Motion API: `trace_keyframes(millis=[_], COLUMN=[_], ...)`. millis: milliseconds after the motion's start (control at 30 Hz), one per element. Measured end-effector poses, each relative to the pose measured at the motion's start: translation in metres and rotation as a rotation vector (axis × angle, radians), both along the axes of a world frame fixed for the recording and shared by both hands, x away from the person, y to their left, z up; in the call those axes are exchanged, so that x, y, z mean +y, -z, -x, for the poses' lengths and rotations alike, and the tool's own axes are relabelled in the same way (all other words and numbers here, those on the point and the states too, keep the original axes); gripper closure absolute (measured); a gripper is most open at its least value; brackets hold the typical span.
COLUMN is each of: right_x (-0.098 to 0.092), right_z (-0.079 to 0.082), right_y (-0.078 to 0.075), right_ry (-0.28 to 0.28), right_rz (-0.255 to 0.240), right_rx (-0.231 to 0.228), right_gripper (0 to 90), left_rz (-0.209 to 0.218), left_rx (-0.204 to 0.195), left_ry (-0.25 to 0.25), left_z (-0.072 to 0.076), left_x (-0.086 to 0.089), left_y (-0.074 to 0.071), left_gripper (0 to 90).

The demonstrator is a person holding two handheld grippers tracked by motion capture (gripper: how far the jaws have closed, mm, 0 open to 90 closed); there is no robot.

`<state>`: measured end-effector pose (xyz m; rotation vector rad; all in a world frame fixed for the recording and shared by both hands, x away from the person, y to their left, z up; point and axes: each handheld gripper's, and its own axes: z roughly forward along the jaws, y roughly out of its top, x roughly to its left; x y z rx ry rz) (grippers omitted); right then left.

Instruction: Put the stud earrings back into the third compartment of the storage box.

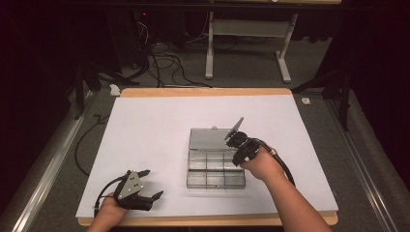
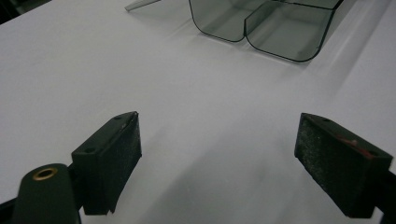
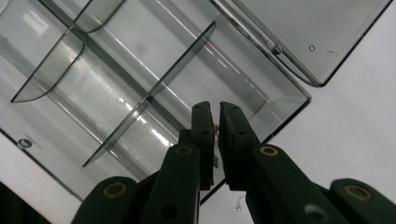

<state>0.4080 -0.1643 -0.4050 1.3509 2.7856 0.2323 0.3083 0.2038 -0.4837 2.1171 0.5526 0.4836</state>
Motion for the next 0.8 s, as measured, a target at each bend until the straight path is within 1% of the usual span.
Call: trace_keyframes(millis=[200,233,333,367,400,467,533,633,700,733,767,800], right_x=[0.004,0.004,0.007,0.007,0.007,0.008,0.007,0.007,0.006,0.006,0.006,0.006], right_z=[-0.005,-0.006,-0.008,-0.009,-0.01,-0.011,-0.012,-0.012,-0.013,-0.013,-0.014,-0.014], right_y=[0.007,0.008,0.011,0.012,0.012,0.015,0.017,0.022,0.025,0.026,0.027,0.027], right_ry=[0.004,-0.004,0.014,0.002,0.003,0.0,0.018,0.032,0.018,0.026,0.016,0.018], right_rz=[0.009,0.005,0.012,0.014,0.018,0.018,0.006,0.013,0.012,0.014,0.015,0.015], right_rx=[0.012,0.011,0.023,0.016,0.023,0.018,0.028,0.038,0.035,0.041,0.036,0.037], right_gripper=[85.6,85.6,85.6,85.6,85.6,85.6,85.6,85.6,85.6,85.6,85.6,85.5], left_rz=[0.001,0.001,0.002,0.002,0.002,0.002,0.003,0.002,0.002,0.002,0.002,0.002], left_rx=[0.001,0.001,0.003,0.003,0.003,0.003,0.004,0.004,0.004,0.004,0.005,0.005], left_ry=[0.001,0.001,0.001,0.001,0.001,0.001,0.001,0.001,0.001,0.001,0.0,0.0], left_z=[0.0,0.0,0.0,0.0,0.0,0.0,0.0,0.0,-0.001,-0.001,-0.001,-0.001], left_x=[0.0,0.0,0.0,0.0,0.0,0.0,0.0,0.0,0.0,0.0,0.0,0.0], left_y=[0.0,0.0,0.0,0.0,0.0,0.0,0.0,0.0,0.0,0.0,0.0,0.0], left_gripper=[15.4,15.4,15.4,15.4,15.4,15.4,15.4,15.4,15.4,15.4,15.4,15.4])
